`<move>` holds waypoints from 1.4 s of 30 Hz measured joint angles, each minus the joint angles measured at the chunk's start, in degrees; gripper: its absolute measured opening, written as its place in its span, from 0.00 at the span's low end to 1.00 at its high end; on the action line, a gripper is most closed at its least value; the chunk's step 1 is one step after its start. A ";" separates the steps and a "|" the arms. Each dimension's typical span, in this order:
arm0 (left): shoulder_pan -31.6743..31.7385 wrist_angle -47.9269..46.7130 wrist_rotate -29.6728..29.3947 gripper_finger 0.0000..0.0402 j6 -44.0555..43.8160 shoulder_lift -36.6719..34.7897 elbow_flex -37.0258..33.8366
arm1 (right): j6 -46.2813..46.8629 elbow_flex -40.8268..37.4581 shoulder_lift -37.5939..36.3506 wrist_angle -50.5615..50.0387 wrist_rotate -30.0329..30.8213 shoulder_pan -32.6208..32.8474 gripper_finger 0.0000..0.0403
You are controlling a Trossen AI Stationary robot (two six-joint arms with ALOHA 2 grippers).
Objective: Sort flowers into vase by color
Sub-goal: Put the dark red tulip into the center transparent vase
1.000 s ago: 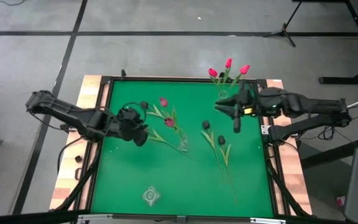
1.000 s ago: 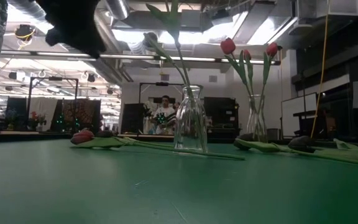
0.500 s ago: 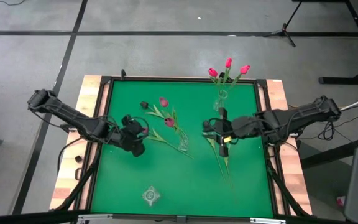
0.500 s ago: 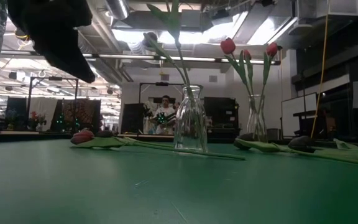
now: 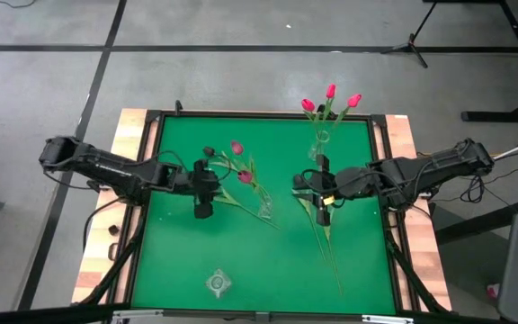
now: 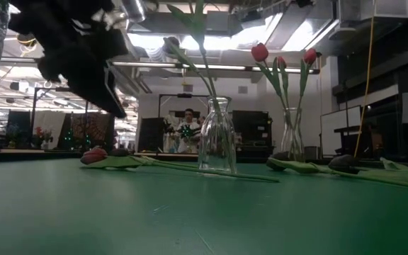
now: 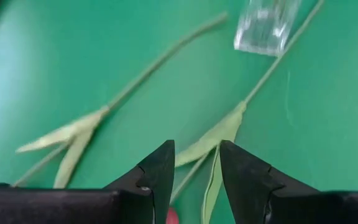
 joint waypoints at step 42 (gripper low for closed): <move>1.98 -9.09 1.83 0.01 1.96 11.94 1.40 | 0.60 0.04 -0.02 0.31 -1.66 0.04 0.20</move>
